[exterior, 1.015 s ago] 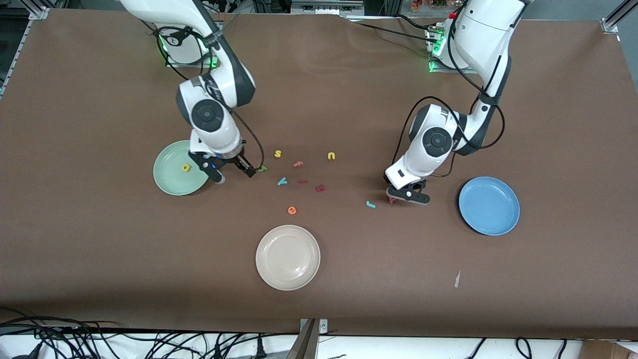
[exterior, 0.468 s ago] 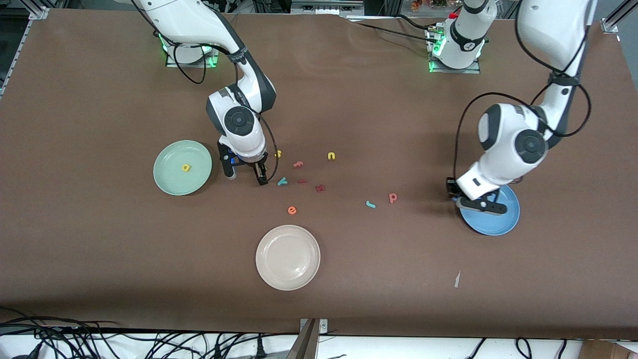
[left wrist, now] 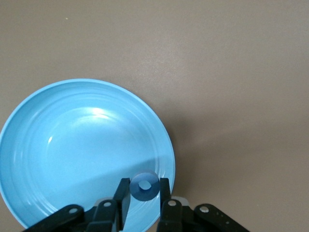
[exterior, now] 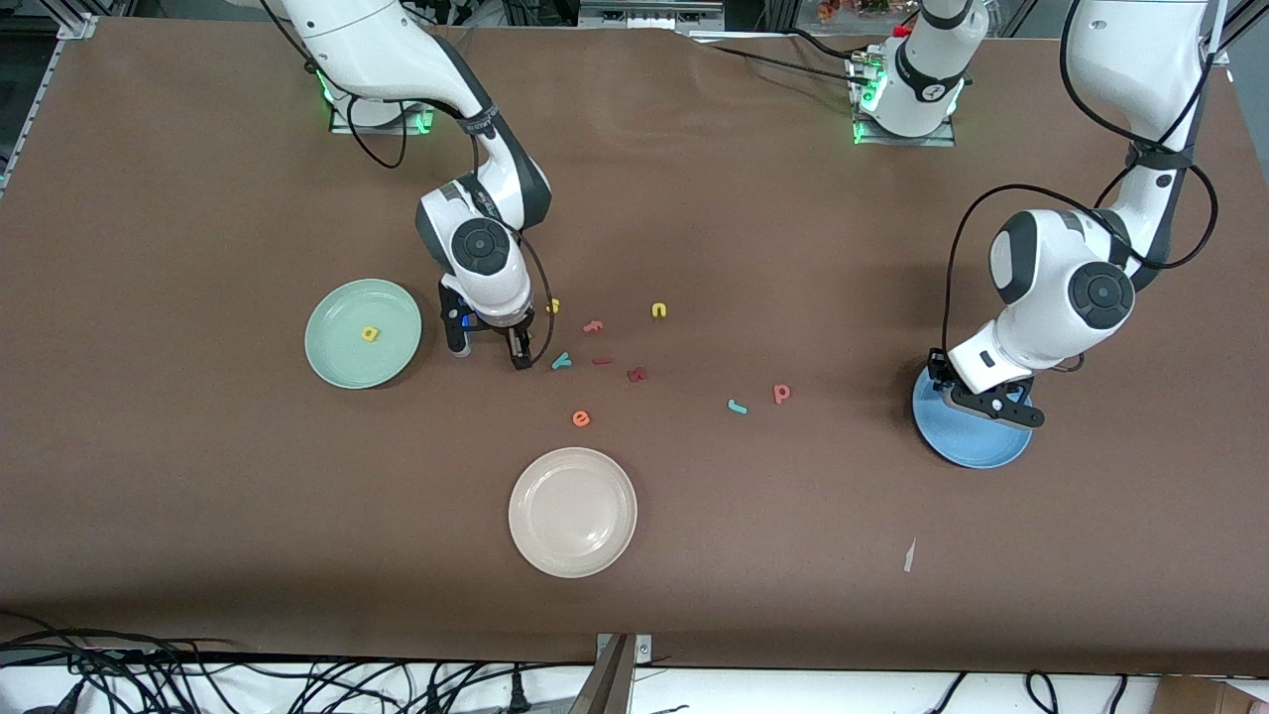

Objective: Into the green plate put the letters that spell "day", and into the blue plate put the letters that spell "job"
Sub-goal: 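Grasp the green g with the right gripper while the left gripper carries the o, then place the green g on the green plate while the left gripper drops the o, then reach the right gripper to the cyan letter while the left gripper grasps the pink d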

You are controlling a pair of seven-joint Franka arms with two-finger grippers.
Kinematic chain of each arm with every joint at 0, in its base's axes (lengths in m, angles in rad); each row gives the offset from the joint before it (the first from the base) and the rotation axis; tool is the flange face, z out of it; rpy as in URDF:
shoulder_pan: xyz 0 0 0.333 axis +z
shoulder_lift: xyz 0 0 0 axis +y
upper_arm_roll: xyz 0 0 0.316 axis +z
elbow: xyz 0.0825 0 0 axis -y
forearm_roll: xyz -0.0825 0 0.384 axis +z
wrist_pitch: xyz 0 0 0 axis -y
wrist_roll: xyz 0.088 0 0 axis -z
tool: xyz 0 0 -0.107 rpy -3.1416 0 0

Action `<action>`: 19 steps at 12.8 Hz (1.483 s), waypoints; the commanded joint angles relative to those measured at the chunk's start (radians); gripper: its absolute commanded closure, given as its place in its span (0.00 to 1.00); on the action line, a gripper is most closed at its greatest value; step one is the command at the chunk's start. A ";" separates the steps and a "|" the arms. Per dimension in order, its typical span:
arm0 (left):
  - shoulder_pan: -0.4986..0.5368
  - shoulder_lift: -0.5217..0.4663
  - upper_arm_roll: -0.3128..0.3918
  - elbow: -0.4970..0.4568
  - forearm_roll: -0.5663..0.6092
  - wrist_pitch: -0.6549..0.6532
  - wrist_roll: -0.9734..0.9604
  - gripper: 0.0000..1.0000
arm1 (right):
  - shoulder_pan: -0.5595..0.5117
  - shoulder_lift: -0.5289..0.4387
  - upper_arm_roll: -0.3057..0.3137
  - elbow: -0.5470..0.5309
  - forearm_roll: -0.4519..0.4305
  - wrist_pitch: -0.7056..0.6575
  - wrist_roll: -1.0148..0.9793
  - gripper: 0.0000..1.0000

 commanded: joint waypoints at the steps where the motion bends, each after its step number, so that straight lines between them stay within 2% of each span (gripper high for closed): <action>1: 0.003 -0.014 -0.007 -0.002 0.029 0.005 0.011 0.31 | 0.001 -0.003 -0.005 -0.003 0.016 0.012 0.010 0.73; 2: 0.003 -0.014 -0.007 -0.002 0.029 0.005 0.013 0.30 | 0.001 -0.006 -0.005 0.000 0.016 0.010 0.010 0.85; 3: 0.003 -0.014 -0.007 -0.002 0.029 0.005 0.013 0.30 | 0.001 -0.010 -0.008 0.002 0.016 0.006 0.008 0.91; 5: -0.003 -0.014 -0.011 0.006 0.023 0.005 0.005 0.30 | -0.001 -0.038 -0.012 0.002 0.016 -0.002 0.005 0.94; 7: -0.035 -0.003 -0.060 0.027 -0.020 0.007 -0.009 0.30 | -0.006 -0.084 -0.038 0.009 0.016 -0.081 -0.010 0.94; 10: -0.130 0.038 -0.065 0.081 -0.127 0.008 -0.073 0.30 | -0.006 -0.154 -0.106 0.008 0.016 -0.221 -0.170 0.94; 12: -0.196 0.096 -0.065 0.139 -0.161 0.008 -0.143 0.30 | -0.006 -0.191 -0.148 -0.013 0.016 -0.264 -0.280 0.94; 15: -0.294 0.213 -0.061 0.234 -0.161 0.031 -0.321 0.30 | -0.006 -0.246 -0.221 -0.099 0.016 -0.258 -0.441 0.94; 17: -0.325 0.242 -0.056 0.232 -0.158 0.095 -0.361 0.30 | -0.007 -0.265 -0.268 -0.174 0.028 -0.210 -0.549 0.94; 19: -0.325 0.247 -0.051 0.224 -0.157 0.097 -0.360 0.30 | -0.007 -0.277 -0.314 -0.248 0.059 -0.130 -0.667 0.93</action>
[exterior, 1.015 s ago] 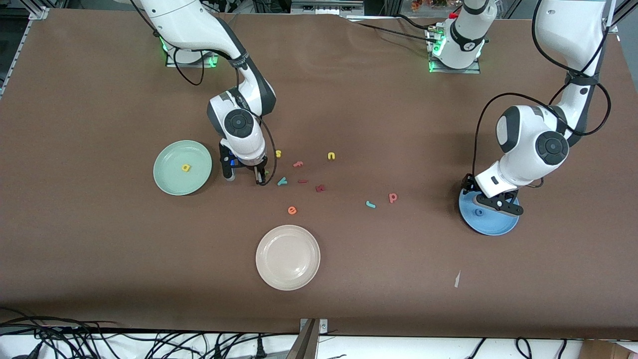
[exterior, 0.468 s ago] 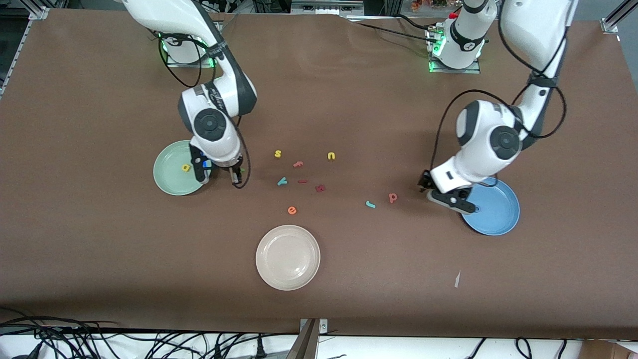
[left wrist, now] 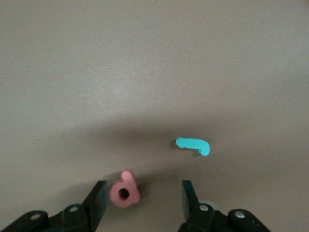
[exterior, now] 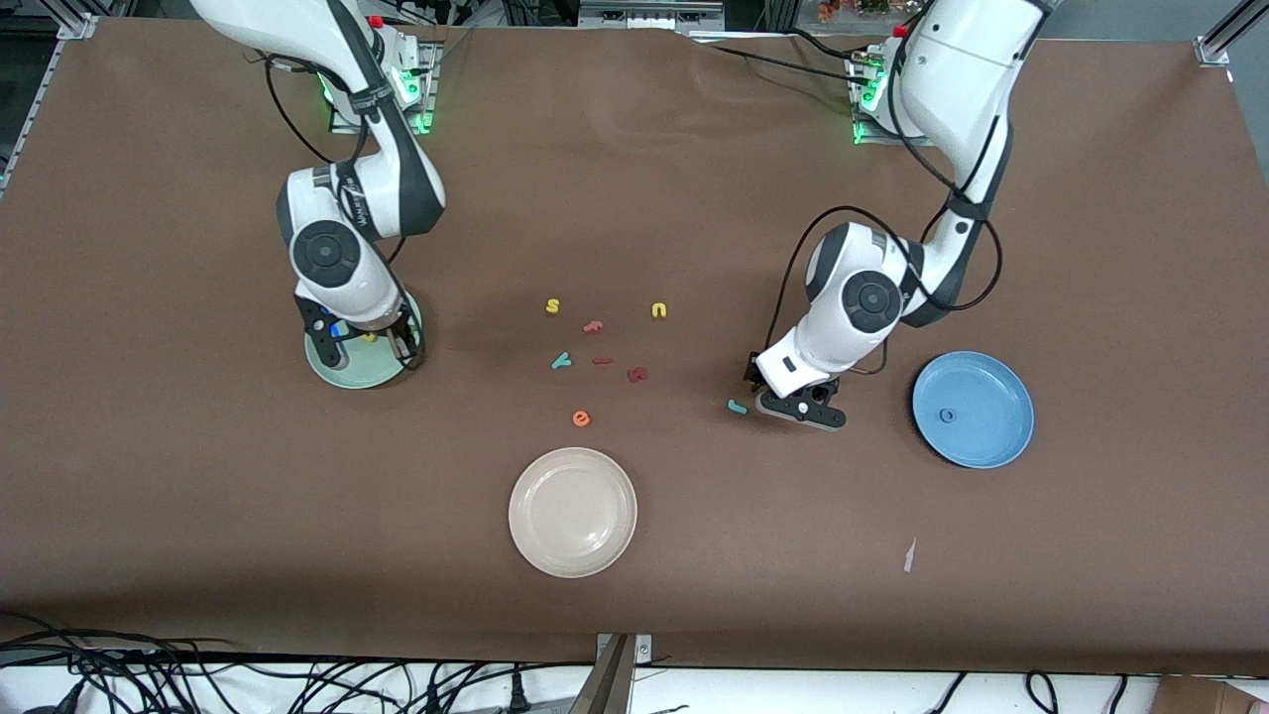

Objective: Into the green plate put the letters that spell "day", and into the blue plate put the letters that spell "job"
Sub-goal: 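Reach the right gripper to the cyan letter while the left gripper grasps the pink d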

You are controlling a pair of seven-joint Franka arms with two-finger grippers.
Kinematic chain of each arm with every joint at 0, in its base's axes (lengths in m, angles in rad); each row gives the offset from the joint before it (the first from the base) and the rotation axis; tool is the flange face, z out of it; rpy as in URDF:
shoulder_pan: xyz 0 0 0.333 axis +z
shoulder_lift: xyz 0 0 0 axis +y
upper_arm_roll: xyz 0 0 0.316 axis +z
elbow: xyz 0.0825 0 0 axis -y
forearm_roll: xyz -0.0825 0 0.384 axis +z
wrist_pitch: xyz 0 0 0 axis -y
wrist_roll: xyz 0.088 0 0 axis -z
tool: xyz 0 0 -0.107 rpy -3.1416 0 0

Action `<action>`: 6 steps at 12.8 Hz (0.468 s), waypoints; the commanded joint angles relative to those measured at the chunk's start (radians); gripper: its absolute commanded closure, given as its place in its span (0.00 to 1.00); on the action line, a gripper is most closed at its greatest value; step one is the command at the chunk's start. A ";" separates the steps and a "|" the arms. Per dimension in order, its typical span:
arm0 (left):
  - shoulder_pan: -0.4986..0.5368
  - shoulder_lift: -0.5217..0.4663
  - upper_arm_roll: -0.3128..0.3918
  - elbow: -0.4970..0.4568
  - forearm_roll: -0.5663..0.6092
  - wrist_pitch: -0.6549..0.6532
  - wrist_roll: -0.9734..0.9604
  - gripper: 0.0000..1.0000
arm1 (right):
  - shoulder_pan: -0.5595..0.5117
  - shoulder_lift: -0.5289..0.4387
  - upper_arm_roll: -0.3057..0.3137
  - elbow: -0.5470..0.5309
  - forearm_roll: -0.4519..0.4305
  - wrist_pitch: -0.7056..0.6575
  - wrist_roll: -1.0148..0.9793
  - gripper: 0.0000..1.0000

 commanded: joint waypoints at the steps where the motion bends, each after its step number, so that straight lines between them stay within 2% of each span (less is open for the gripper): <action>1: -0.006 0.010 0.023 0.017 -0.019 -0.003 0.003 0.30 | 0.001 -0.048 -0.043 -0.119 0.072 0.093 -0.153 0.91; 2: -0.006 0.012 0.034 0.017 -0.018 -0.003 0.014 0.30 | 0.001 -0.047 -0.043 -0.122 0.124 0.099 -0.173 0.70; 3: -0.006 0.012 0.042 0.017 -0.016 -0.003 0.017 0.30 | 0.001 -0.039 -0.043 -0.121 0.155 0.101 -0.179 0.01; 6: -0.007 0.012 0.043 0.002 -0.016 -0.003 0.017 0.30 | 0.001 -0.045 -0.037 -0.110 0.157 0.092 -0.178 0.00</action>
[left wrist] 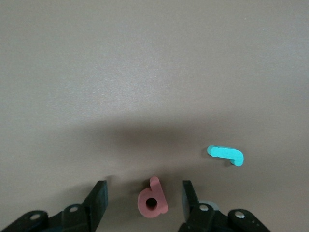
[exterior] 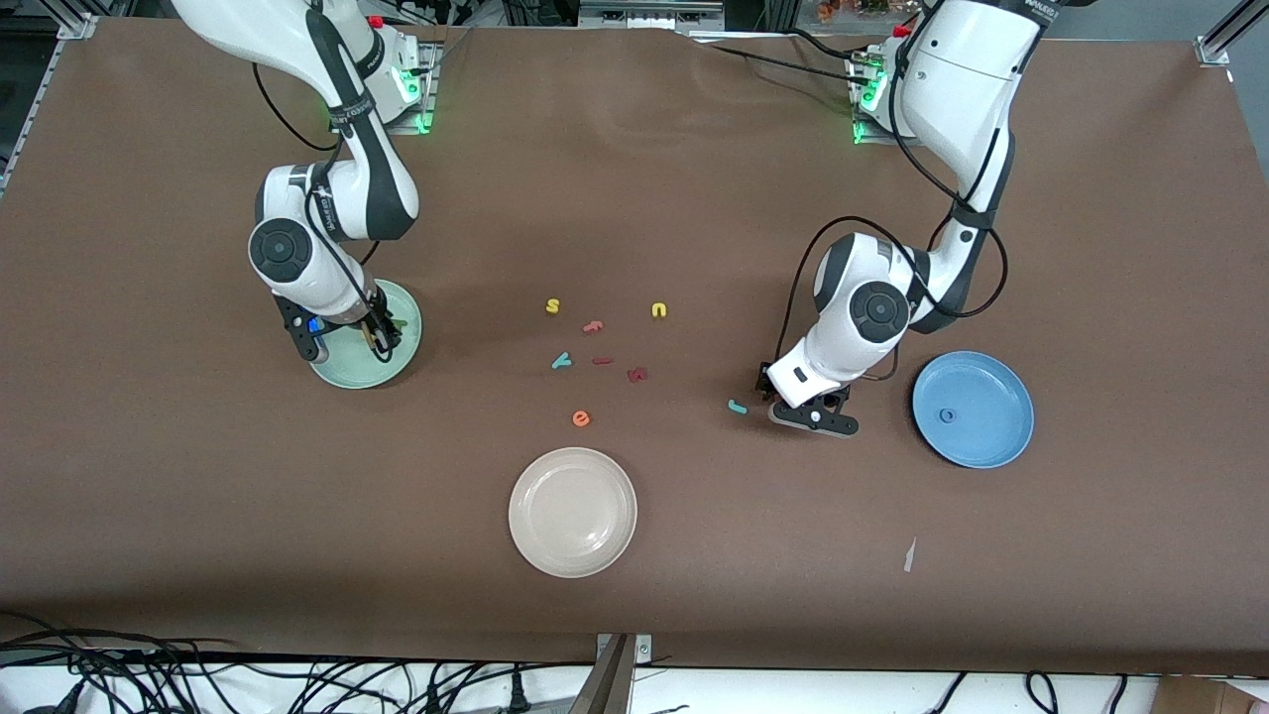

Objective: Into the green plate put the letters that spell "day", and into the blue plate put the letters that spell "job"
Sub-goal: 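Reach the right gripper to the cyan letter while the left gripper grasps the pink d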

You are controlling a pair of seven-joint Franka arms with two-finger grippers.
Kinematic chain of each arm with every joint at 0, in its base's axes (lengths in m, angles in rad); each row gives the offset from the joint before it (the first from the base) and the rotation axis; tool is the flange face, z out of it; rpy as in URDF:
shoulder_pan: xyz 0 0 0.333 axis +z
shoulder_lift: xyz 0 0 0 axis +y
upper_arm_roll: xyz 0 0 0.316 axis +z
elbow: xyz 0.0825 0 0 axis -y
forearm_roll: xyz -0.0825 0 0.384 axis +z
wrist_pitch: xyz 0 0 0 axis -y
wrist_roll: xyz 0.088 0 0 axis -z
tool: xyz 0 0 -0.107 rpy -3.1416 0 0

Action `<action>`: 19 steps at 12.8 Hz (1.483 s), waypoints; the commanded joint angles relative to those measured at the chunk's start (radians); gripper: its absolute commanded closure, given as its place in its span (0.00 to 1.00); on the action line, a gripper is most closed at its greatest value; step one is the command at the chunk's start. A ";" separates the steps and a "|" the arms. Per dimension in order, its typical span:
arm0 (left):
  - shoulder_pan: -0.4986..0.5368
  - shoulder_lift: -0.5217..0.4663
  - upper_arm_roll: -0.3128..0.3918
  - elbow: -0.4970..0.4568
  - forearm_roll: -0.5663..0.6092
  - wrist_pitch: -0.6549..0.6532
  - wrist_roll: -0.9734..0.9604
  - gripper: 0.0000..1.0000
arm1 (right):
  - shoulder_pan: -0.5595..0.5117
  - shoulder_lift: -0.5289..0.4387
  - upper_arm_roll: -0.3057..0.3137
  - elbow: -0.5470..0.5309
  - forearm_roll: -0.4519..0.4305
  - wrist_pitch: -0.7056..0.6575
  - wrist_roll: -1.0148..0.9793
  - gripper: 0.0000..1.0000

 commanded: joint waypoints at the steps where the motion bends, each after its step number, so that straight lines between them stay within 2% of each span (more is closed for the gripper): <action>1: -0.010 0.007 0.007 -0.001 -0.016 -0.004 0.016 0.30 | 0.005 -0.041 0.018 0.003 0.020 -0.004 -0.009 0.00; 3: -0.010 0.015 0.007 -0.004 -0.016 -0.004 0.016 0.33 | 0.006 -0.042 0.057 0.058 0.018 -0.070 -0.003 0.00; 6: -0.011 0.021 0.007 -0.011 -0.016 -0.004 0.017 0.47 | 0.017 -0.021 0.130 0.161 0.015 -0.090 -0.017 0.00; 8: -0.011 0.021 0.007 -0.011 -0.016 -0.004 0.017 0.56 | 0.046 0.045 0.172 0.225 0.003 -0.086 -0.018 0.00; 10: -0.011 0.021 0.007 -0.011 -0.015 -0.004 0.017 0.69 | 0.107 0.155 0.183 0.336 0.006 -0.089 -0.008 0.00; 13: -0.011 0.021 0.007 -0.011 -0.015 -0.004 0.017 0.95 | 0.140 0.220 0.183 0.419 0.001 -0.087 0.066 0.00; 15: -0.010 0.010 0.012 -0.009 -0.015 -0.012 0.017 0.99 | 0.140 0.249 0.183 0.427 0.003 -0.077 0.065 0.00; 16: -0.001 -0.014 0.038 -0.009 -0.013 -0.020 0.038 0.99 | 0.149 0.280 0.183 0.436 0.001 -0.057 0.063 0.00; 17: 0.025 -0.043 0.065 -0.011 -0.015 -0.058 0.113 0.99 | 0.176 0.310 0.183 0.448 0.006 -0.028 0.074 0.00; 19: 0.148 -0.101 0.072 -0.020 -0.015 -0.122 0.320 0.99 | 0.203 0.355 0.183 0.450 0.017 0.050 0.077 0.00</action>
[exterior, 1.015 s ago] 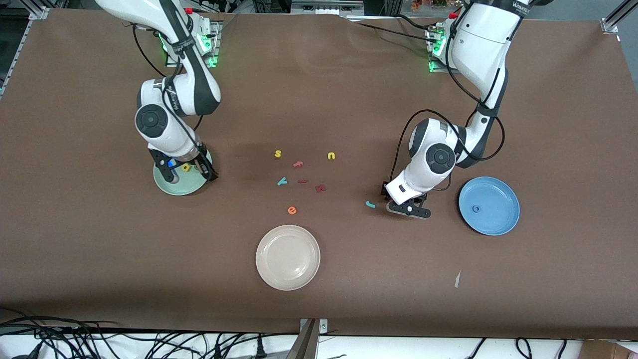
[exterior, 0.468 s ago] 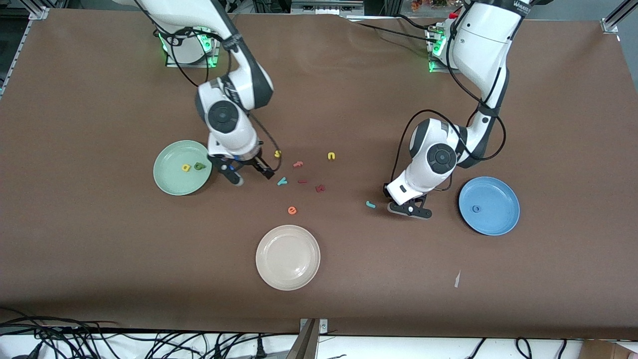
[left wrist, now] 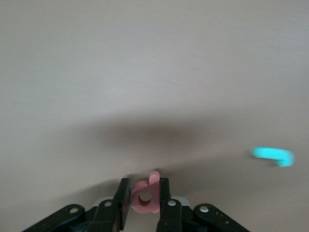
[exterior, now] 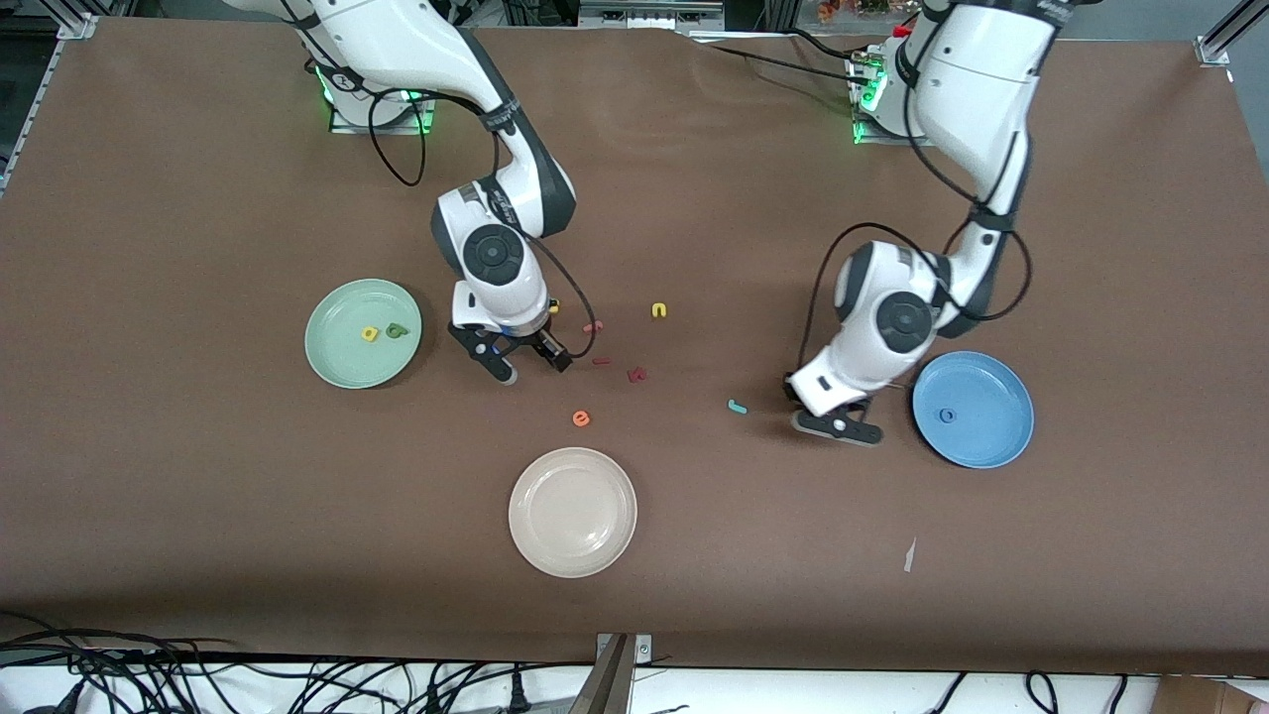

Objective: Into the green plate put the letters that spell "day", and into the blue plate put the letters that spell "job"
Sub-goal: 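Place the pink d on the blue plate while the right gripper grasps the cyan letter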

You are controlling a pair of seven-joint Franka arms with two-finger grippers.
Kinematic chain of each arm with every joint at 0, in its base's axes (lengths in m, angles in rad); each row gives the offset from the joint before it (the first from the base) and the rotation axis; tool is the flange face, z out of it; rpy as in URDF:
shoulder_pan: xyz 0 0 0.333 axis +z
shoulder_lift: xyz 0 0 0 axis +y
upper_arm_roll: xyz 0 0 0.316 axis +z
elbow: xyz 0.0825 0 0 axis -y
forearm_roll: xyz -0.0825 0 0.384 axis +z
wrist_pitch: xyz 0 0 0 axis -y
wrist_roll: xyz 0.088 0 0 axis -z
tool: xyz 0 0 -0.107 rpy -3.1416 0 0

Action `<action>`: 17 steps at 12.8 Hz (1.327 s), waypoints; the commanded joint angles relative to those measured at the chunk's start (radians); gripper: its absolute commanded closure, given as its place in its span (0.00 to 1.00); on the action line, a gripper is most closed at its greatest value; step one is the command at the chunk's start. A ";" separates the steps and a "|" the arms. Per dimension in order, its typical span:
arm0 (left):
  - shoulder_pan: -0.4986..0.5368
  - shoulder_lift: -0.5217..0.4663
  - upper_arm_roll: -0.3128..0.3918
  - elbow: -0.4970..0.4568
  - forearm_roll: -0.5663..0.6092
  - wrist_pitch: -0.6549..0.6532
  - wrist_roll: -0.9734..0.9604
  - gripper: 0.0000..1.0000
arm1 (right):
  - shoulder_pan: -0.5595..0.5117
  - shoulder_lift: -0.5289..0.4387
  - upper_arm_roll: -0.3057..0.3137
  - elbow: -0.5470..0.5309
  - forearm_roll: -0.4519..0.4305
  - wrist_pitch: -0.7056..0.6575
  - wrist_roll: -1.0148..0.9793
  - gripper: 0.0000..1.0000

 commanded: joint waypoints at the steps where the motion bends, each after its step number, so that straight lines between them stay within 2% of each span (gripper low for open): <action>1: 0.144 -0.107 0.002 -0.051 -0.015 -0.073 0.257 0.99 | 0.035 0.070 -0.009 0.041 0.013 0.055 0.017 0.00; 4: 0.219 -0.157 0.041 -0.104 -0.015 -0.076 0.456 0.98 | 0.035 0.071 -0.009 0.041 0.015 0.055 0.017 0.00; 5: 0.239 -0.155 0.047 -0.113 -0.015 -0.075 0.530 0.94 | 0.035 0.071 -0.009 0.041 0.013 0.055 0.037 0.01; 6: 0.247 -0.154 0.047 -0.113 -0.016 -0.075 0.549 0.79 | 0.035 0.071 -0.009 0.042 0.010 0.056 0.067 0.01; 7: 0.245 -0.152 0.047 -0.113 -0.018 -0.075 0.546 0.46 | 0.043 0.071 -0.009 0.042 0.004 0.058 0.078 0.02; 8: 0.245 -0.152 0.047 -0.111 -0.024 -0.075 0.544 0.30 | 0.045 0.074 -0.009 0.042 0.004 0.059 0.080 0.08; 11: 0.235 -0.157 0.045 -0.107 -0.025 -0.075 0.544 0.26 | 0.049 0.082 -0.010 0.042 0.001 0.063 0.080 0.13; 12: 0.232 -0.157 0.041 -0.101 -0.027 -0.075 0.541 0.26 | 0.049 0.082 -0.010 0.042 0.001 0.061 0.080 0.24; 13: 0.207 -0.154 0.021 -0.096 -0.042 -0.073 0.506 0.27 | 0.049 0.082 -0.010 0.042 0.000 0.061 0.078 0.44; 14: 0.166 -0.150 0.007 -0.082 -0.083 -0.069 0.428 0.27 | 0.049 0.080 -0.012 0.042 0.000 0.061 0.078 0.57; 15: 0.102 -0.132 0.007 -0.064 -0.111 -0.069 0.318 0.27 | 0.049 0.080 -0.012 0.042 -0.002 0.061 0.078 0.65; 17: 0.004 -0.092 0.007 -0.029 -0.111 -0.060 0.139 0.26 | 0.051 0.079 -0.013 0.042 -0.002 0.061 0.078 0.72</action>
